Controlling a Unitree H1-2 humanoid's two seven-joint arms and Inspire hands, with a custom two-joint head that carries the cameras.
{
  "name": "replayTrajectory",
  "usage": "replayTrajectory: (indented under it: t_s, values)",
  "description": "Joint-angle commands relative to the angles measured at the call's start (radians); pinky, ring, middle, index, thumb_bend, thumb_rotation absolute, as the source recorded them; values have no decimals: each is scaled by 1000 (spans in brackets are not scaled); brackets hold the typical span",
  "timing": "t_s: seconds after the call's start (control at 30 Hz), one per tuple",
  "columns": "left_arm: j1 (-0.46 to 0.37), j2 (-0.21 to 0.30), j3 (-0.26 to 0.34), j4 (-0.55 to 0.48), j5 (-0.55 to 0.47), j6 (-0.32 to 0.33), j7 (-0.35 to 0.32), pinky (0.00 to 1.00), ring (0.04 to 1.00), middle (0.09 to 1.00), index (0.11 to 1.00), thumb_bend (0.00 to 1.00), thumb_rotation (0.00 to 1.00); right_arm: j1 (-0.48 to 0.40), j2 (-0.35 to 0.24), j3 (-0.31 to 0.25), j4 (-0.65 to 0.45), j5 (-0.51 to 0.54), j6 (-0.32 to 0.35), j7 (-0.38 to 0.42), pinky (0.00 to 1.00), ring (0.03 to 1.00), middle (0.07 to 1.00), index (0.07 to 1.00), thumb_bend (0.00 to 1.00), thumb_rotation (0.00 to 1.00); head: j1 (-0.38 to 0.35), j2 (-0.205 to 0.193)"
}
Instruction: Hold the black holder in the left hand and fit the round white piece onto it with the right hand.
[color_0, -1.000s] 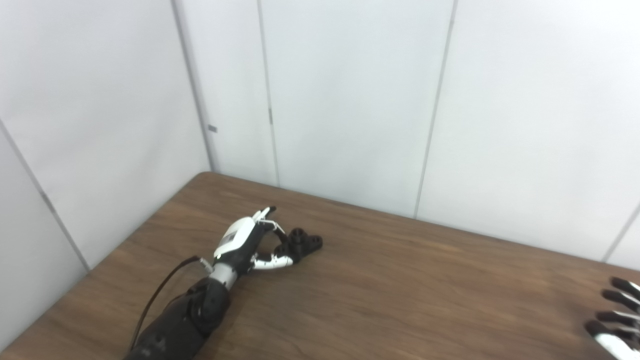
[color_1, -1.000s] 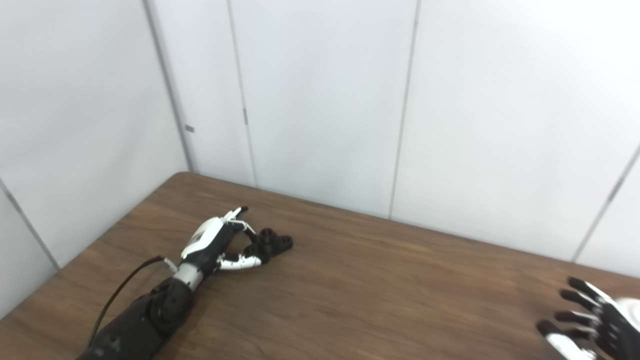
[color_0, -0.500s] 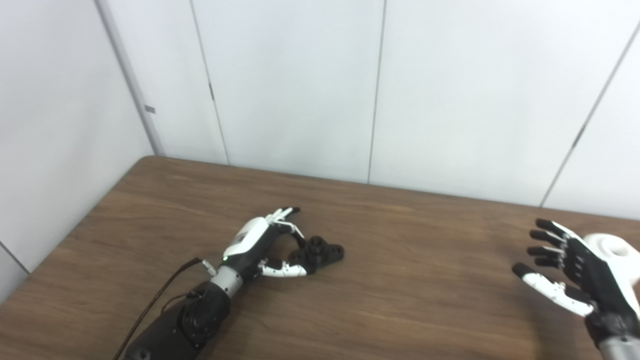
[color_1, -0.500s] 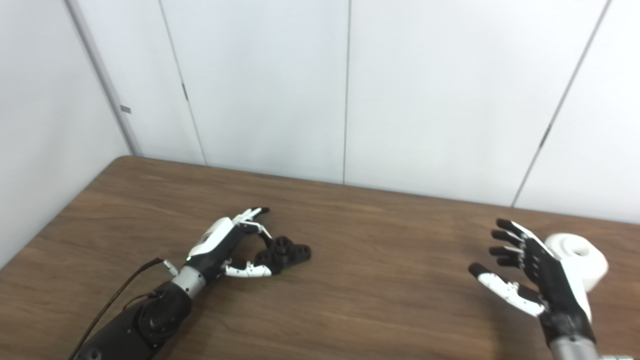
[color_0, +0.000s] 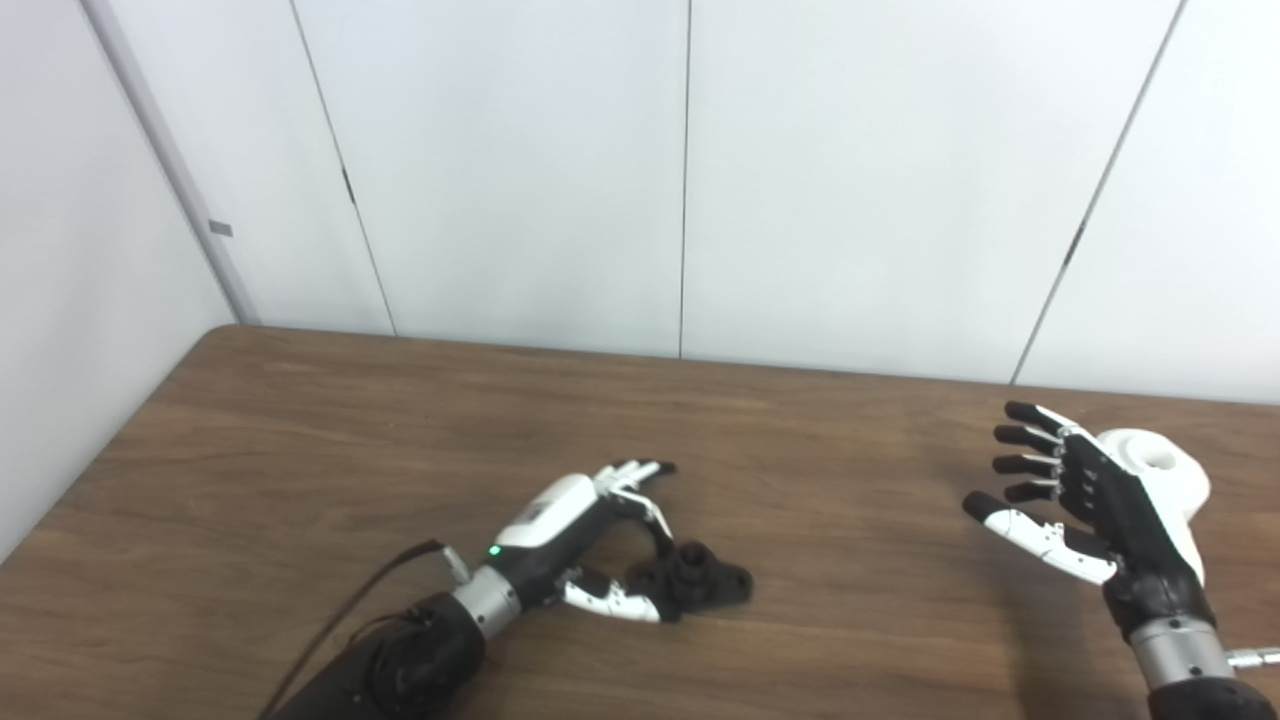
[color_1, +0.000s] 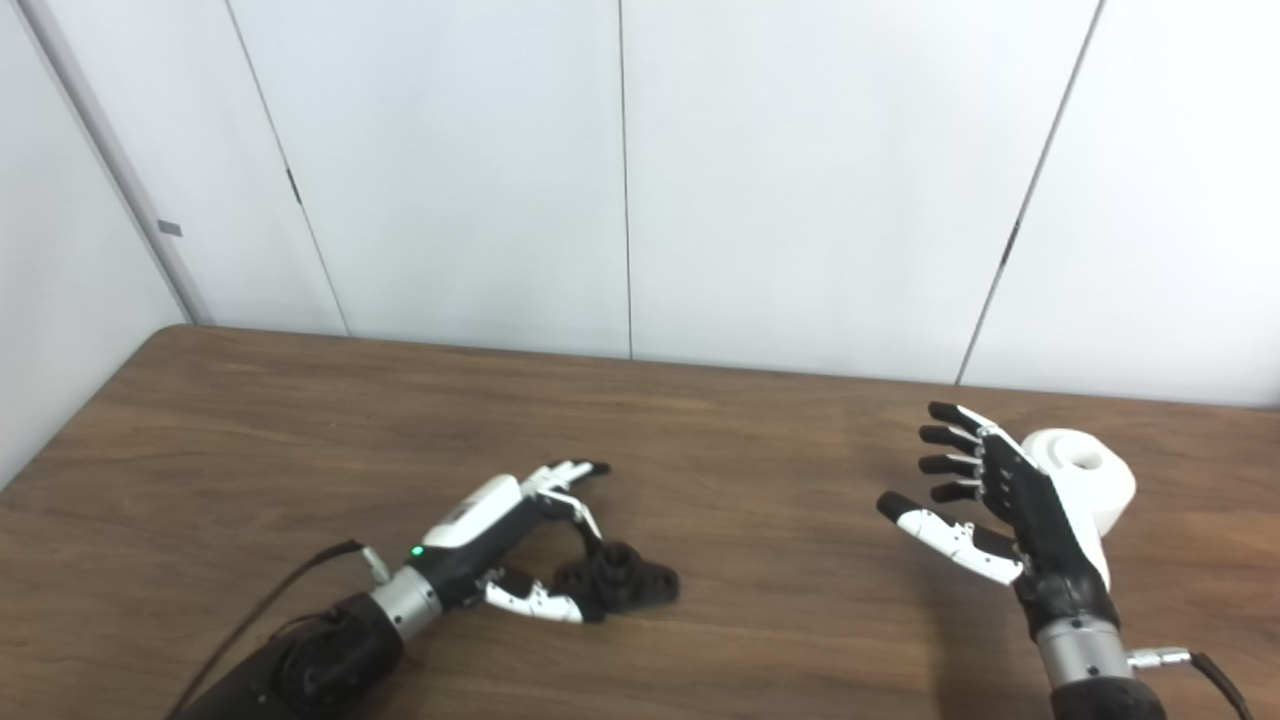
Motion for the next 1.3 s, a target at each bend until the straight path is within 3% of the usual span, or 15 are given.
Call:
replayTrajectory:
  t_s: [0.0, 0.33, 0.63, 0.8, 0.83, 0.87, 0.93, 1.1, 1.27]
  values:
    - [27, -33, -82, 26, 41, -30, -142, 1000, 1000, 964, 482, 524, 65, -49, -14, -9, -53, -1, -41, -20, 598, 703, 784, 824, 622, 364, -11, 2]
    - [14, -33, -82, 66, 54, -81, -184, 1000, 1000, 966, 482, 524, 66, -53, -1, 4, -89, -10, -10, -19, 579, 692, 781, 825, 631, 371, -134, 4]
    - [29, -11, -68, 81, 75, -78, -185, 1000, 1000, 967, 483, 524, 62, -44, -4, 15, -123, -40, -1, -18, 580, 691, 759, 823, 624, 374, -255, -20]
    - [43, 19, -52, 83, 78, -96, -179, 1000, 1000, 967, 483, 524, 61, -61, -71, 53, -142, -215, -4, -23, 550, 680, 774, 810, 673, 362, -412, -79]
    - [45, 23, -49, 87, 75, -103, -177, 1000, 1000, 964, 483, 524, 61, -64, -80, 57, -148, -243, -2, -25, 544, 678, 771, 804, 685, 349, -412, -79]
    - [48, 29, -43, 101, 75, -121, -167, 1000, 1000, 963, 483, 524, 61, -72, -99, 61, -157, -299, -7, -36, 541, 677, 770, 802, 691, 342, -464, -104]
    - [52, 36, -34, 125, 75, -150, -155, 1000, 1000, 961, 483, 524, 62, -83, -131, 66, -179, -398, -4, -45, 536, 671, 762, 792, 682, 329, -488, -116]
    - [55, 58, -43, 173, 55, -166, -120, 1000, 1000, 960, 483, 524, 59, -119, -221, 56, -256, -607, 98, 35, 598, 765, 855, 817, 700, 365, -597, -181]
    - [46, 71, -79, 208, 30, -166, -84, 1000, 1000, 961, 482, 524, 59, -155, -301, 16, -305, -689, 200, 146, 736, 881, 928, 822, 755, 361, -648, -221]
